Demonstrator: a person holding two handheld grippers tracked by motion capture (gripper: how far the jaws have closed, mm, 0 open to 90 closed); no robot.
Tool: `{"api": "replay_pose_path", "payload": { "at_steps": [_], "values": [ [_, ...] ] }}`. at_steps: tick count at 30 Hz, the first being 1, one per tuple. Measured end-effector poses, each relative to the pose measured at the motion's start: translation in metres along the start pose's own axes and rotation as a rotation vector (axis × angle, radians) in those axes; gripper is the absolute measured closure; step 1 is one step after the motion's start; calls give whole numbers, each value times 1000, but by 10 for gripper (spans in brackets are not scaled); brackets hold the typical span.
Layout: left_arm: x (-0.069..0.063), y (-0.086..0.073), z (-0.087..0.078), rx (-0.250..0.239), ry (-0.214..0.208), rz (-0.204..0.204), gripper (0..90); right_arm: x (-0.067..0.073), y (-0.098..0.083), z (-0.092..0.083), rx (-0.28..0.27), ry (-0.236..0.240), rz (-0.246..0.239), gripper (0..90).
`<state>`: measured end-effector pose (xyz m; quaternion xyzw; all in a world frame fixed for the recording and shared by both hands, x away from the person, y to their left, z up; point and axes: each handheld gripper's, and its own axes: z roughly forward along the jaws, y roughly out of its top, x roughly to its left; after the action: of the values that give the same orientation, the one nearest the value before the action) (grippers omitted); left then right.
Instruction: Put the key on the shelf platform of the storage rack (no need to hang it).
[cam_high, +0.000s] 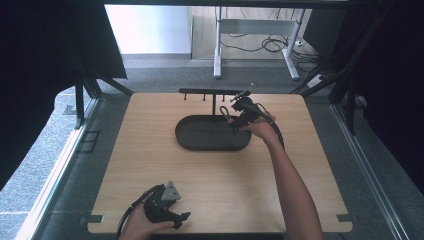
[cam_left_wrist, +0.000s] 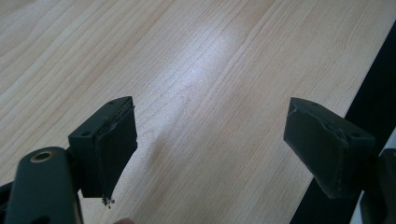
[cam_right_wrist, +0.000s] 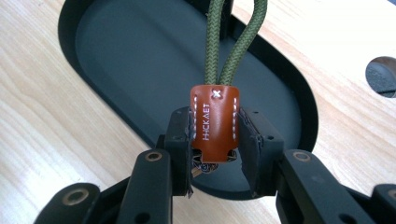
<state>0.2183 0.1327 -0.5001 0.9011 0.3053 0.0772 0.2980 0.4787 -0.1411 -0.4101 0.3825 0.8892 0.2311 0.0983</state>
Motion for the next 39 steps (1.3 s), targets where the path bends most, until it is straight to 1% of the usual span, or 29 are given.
{"api": "replay_pose_path", "payload": {
  "at_steps": [4, 7, 12, 20, 23, 24, 26, 27, 29, 32, 35, 37, 39],
  "values": [
    [1, 0, -1, 1, 4, 1, 179, -2, 3, 5, -4, -8, 8, 665],
    [0, 0, -1, 0, 3, 1, 179, -3, 3, 12, 3, -11, 5, 665],
    [1, -1, -2, -1, 3, -3, 179, -4, 4, 22, 9, -18, 16, 665],
    [2, -1, -2, -4, 4, -6, 179, -6, -1, 36, 18, -26, 17, 663],
    [1, -1, -2, -2, 3, 1, 179, -6, -4, 41, 23, -35, 13, 662],
    [2, -1, -2, -3, 2, 2, 179, -7, -5, 42, 26, -33, 19, 662],
    [2, -1, -1, -2, 3, 0, 179, -8, -8, 46, 32, -33, 15, 661],
    [2, -1, -1, -2, 3, 0, 179, -7, -9, 47, 40, -37, 19, 661],
    [2, -1, -1, -2, 2, -3, 179, -7, -12, 51, 58, -41, 11, 659],
    [1, -1, 0, 0, 1, -1, 179, -6, -15, 57, 85, -65, -5, 655],
    [2, -1, -1, -2, 0, -1, 179, -7, -18, 62, 99, -56, -3, 649],
    [2, -1, -1, -3, 1, -6, 179, -7, -20, 63, 98, -52, 4, 614],
    [2, -1, -1, -2, 4, -8, 179, -7, -21, 62, 101, -58, 1, 583]
  ]
}}
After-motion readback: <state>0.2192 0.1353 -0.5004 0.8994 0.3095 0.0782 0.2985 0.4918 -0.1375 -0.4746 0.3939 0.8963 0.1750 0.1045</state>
